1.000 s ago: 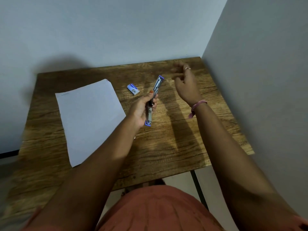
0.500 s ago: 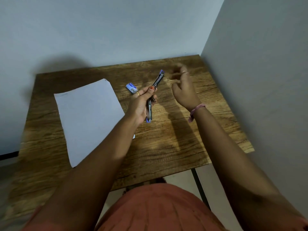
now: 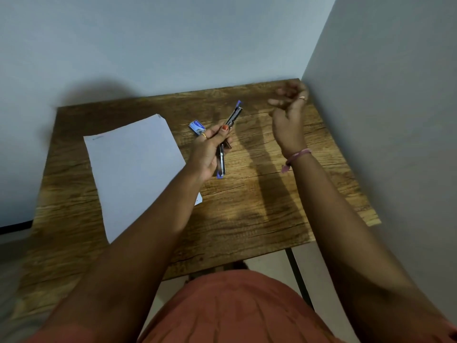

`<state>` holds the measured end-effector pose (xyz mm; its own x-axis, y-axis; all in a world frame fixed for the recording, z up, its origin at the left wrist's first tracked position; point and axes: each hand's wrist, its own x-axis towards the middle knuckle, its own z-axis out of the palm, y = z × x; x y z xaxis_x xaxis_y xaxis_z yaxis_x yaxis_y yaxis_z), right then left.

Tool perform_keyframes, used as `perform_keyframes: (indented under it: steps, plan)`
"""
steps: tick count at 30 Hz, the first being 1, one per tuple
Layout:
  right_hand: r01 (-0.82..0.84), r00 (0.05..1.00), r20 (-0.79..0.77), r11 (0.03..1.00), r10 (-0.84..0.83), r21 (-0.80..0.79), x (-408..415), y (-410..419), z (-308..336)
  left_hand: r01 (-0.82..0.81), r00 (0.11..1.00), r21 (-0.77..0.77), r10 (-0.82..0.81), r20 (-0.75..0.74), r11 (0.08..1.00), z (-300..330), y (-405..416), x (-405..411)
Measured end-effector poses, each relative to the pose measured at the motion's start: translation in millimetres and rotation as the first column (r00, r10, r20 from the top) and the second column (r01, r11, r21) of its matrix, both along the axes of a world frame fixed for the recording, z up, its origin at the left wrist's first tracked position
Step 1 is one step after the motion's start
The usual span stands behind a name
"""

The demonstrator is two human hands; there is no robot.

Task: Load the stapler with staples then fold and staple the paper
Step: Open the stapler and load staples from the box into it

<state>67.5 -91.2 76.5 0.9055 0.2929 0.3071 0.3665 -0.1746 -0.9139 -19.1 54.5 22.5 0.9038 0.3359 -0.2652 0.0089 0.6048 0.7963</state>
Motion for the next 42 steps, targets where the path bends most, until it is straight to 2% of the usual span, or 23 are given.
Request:
perform_keyframes:
  steps: [1, 2, 3, 4, 6, 8, 9, 15, 19, 23, 28, 30, 33, 36, 38, 40, 42]
  plan:
    - [-0.108, 0.994, 0.016, 0.985, 0.111, -0.137, -3.8, 1.3, -1.9, 0.011, 1.0, 0.016, -0.011, 0.001, 1.0, 1.0, -1.2, -0.1]
    - [-0.261, 0.963, -0.008, 0.921, 0.271, -0.29, -5.7, -0.2, -6.3, 0.022, 1.0, 0.041, -0.022, -0.003, 0.999, 1.5, -2.4, -0.3]
    - [-0.328, 0.933, 0.002, 0.851, 0.36, -0.41, -6.8, -3.1, -9.3, 0.029, 0.999, 0.082, -0.028, -0.015, 0.996, 1.6, -2.4, -1.1]
    - [-0.313, 0.936, 0.014, 0.849, 0.352, -0.425, -4.4, -4.7, -11.0, 0.036, 0.999, 0.147, -0.031, -0.036, 0.988, 1.2, -1.3, -2.1]
    - [-0.157, 0.984, 0.046, 0.955, 0.174, -0.25, 0.1, -7.1, -9.2, 0.061, 0.995, 0.335, -0.03, -0.098, 0.94, -0.1, 3.0, -5.1]
    - [-0.055, 0.998, -0.016, 0.996, 0.054, -0.068, 4.1, -9.4, -9.5, 0.085, 0.991, 0.472, -0.026, -0.131, 0.877, -1.2, 5.1, -7.8]
    - [-0.048, 0.997, -0.057, 0.997, 0.045, -0.056, 4.4, -10.7, -11.1, 0.09, 0.99, 0.52, -0.021, -0.136, 0.849, -1.2, 4.8, -8.4]
    - [-0.149, 0.978, -0.175, 0.968, 0.114, -0.204, 1.8, -21.3, -33.8, 0.097, 0.99, 0.747, 0.012, -0.139, 0.658, 2.3, -0.4, -3.3]
    - [-0.205, 0.973, -0.164, 0.939, 0.163, -0.278, 1.4, -27.7, -36.3, 0.142, 0.989, 0.824, -0.042, -0.143, 0.548, 7.2, 3.6, -0.5]
    - [-0.305, 0.95, -0.079, 0.852, 0.301, -0.426, 1.0, -28.0, -31.6, 0.161, 0.987, 0.872, -0.084, -0.137, 0.462, 14.5, 10.9, 4.5]
    - [-0.242, 0.958, -0.002, 0.808, 0.285, -0.538, 7.7, -20.5, -28.5, 0.259, 0.943, 0.91, -0.287, -0.167, 0.324, 27.2, 25.0, 5.4]
    - [-0.208, 0.956, 0.052, 0.795, 0.288, -0.57, 8.2, -19.7, -31.8, 0.306, 0.912, 0.932, -0.34, -0.229, 0.195, 28.0, 31.3, 4.8]
    - [-0.165, 0.964, 0.075, 0.794, 0.255, -0.586, 2.8, -18.7, -42.4, 0.282, 0.928, 0.959, -0.26, -0.268, 0.02, 21.7, 35.6, 3.0]
    - [-0.151, 0.955, 0.076, 0.691, 0.286, -0.706, -7.9, -16.7, -55.7, 0.293, 0.925, 0.951, -0.223, -0.308, -0.097, 15.8, 31.7, 1.4]
    - [-0.16, 0.968, 0.037, 0.722, 0.25, -0.673, -12.1, -15.9, -60.3, 0.302, 0.928, 0.951, -0.21, -0.308, -0.065, 14.2, 30.2, 0.3]
    - [-0.173, 0.98, -0.019, 0.791, 0.2, -0.587, -11.4, -15.8, -62.9, 0.299, 0.938, 0.954, -0.189, -0.291, 0.014, 13.9, 32.2, 0.5]
    - [-0.203, 0.978, -0.064, 0.819, 0.2, -0.536, -9.0, -15.4, -62.0, 0.3, 0.944, 0.947, -0.178, -0.278, 0.112, 15.1, 34.3, 0.7]
